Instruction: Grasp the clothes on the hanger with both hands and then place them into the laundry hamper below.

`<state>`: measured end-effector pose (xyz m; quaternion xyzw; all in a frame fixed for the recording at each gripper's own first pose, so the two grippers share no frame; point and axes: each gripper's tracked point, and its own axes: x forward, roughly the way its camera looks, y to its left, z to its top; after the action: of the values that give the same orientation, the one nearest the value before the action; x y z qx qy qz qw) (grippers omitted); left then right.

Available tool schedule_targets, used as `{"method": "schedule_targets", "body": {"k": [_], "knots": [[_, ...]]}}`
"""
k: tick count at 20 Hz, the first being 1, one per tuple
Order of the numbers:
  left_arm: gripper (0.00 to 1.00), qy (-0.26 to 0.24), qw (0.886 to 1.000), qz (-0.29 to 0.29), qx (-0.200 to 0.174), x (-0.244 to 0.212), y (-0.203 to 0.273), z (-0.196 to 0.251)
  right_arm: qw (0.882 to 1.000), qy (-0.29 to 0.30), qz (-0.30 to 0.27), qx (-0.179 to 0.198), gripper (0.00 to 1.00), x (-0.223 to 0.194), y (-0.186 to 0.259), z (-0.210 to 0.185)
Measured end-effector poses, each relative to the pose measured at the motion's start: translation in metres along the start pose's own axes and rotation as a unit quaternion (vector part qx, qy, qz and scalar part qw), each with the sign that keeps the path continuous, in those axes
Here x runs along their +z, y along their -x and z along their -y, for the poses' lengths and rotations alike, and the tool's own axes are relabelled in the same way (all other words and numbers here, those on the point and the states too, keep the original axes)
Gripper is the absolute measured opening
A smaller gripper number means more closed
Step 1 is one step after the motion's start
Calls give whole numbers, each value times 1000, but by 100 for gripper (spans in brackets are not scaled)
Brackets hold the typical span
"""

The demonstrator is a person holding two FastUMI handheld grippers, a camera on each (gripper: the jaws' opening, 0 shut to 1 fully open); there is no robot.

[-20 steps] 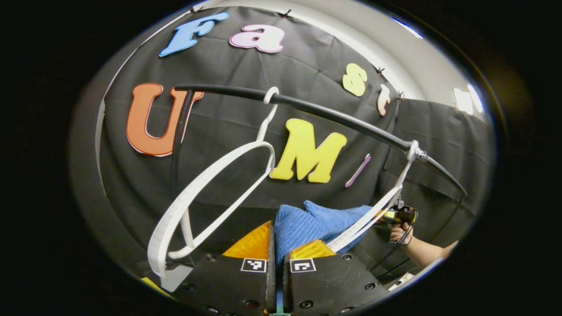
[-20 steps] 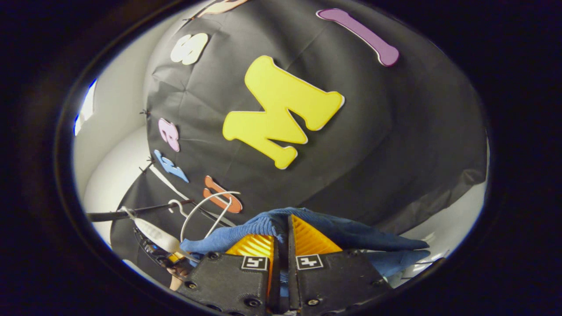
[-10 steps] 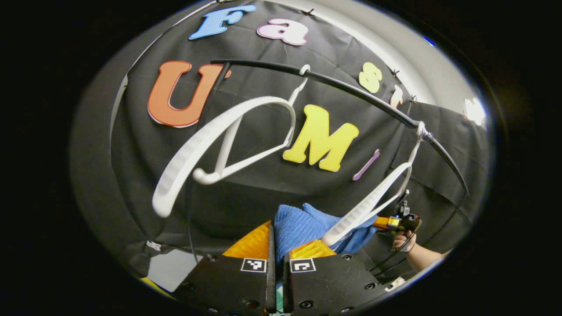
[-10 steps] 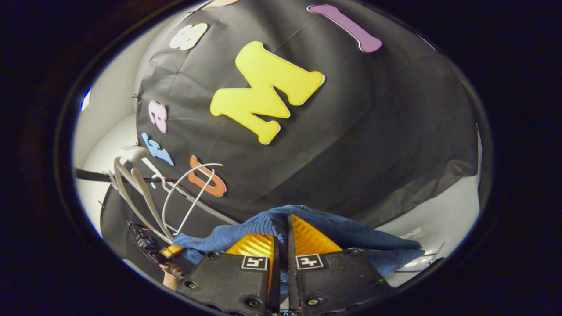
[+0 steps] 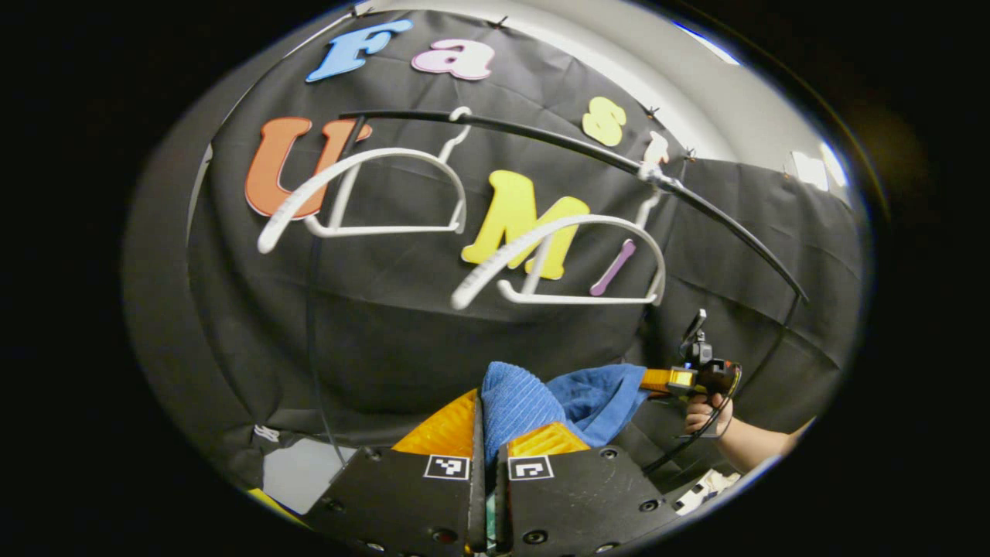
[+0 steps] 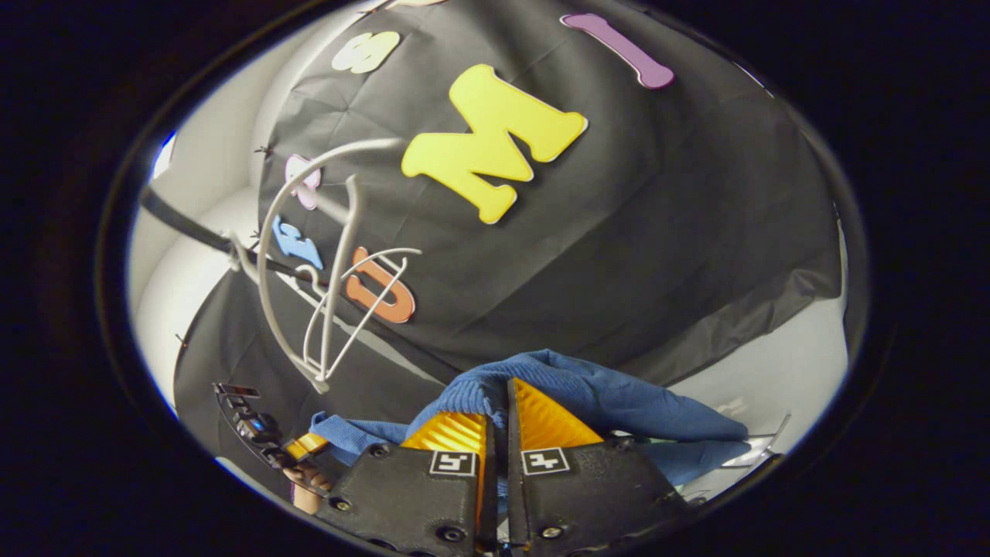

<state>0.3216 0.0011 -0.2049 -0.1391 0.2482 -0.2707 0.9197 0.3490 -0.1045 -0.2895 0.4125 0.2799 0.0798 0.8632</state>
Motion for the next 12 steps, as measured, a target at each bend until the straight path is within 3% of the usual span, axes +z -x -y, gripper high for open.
{"method": "schedule_targets", "body": {"k": [8,12], "knots": [[5,-50,998,-2,-31,-10,-3,65,997,41,-46,47,8,-78,-9,-89],[4,-61,998,-9,-35,-28,-10,78,997,25,-55,52,8,-97,-25,-92]]}}
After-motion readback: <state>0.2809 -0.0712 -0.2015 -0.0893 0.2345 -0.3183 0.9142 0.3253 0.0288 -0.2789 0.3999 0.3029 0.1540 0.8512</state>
